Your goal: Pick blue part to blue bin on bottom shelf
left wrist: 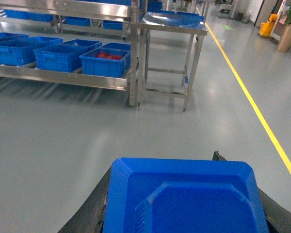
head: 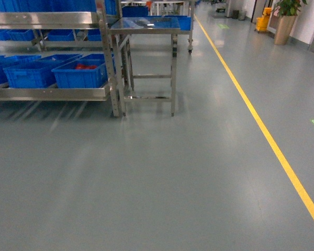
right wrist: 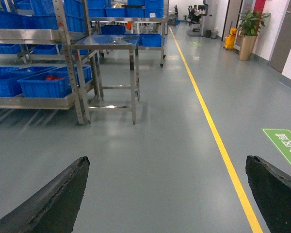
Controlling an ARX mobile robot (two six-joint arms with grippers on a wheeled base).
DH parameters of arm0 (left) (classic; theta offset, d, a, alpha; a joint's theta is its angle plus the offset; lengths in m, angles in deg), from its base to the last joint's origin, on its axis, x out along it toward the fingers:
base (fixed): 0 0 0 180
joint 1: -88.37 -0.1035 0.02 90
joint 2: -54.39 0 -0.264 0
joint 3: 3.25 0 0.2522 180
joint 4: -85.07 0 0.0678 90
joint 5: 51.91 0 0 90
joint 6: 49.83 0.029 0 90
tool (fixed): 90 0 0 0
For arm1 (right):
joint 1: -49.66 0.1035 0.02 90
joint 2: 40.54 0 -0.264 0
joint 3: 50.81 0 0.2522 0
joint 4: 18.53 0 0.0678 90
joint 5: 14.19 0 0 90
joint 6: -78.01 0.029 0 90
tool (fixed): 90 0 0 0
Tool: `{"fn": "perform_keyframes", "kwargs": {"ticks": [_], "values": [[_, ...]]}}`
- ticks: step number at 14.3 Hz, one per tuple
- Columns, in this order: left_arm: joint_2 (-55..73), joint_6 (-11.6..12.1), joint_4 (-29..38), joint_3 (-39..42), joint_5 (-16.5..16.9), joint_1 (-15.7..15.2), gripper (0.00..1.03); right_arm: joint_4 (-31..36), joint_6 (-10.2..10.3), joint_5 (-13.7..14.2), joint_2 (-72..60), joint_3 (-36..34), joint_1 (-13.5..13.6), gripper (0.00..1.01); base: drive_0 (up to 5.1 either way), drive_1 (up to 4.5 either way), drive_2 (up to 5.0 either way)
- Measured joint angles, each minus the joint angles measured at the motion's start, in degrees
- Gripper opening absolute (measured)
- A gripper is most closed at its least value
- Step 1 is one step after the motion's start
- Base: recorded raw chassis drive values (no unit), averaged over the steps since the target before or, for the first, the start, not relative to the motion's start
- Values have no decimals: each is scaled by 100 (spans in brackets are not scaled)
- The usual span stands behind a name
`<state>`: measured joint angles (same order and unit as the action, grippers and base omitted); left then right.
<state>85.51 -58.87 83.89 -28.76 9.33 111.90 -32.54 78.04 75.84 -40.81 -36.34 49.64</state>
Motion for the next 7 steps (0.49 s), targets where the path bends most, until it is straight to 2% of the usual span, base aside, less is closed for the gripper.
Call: {"fn": "perform_keyframes", "kwargs": {"ticks": [7], "values": [[2,0,-24,0,-2,0,44,7,-2,-4,0,0,0,98,4,430,-422]]}}
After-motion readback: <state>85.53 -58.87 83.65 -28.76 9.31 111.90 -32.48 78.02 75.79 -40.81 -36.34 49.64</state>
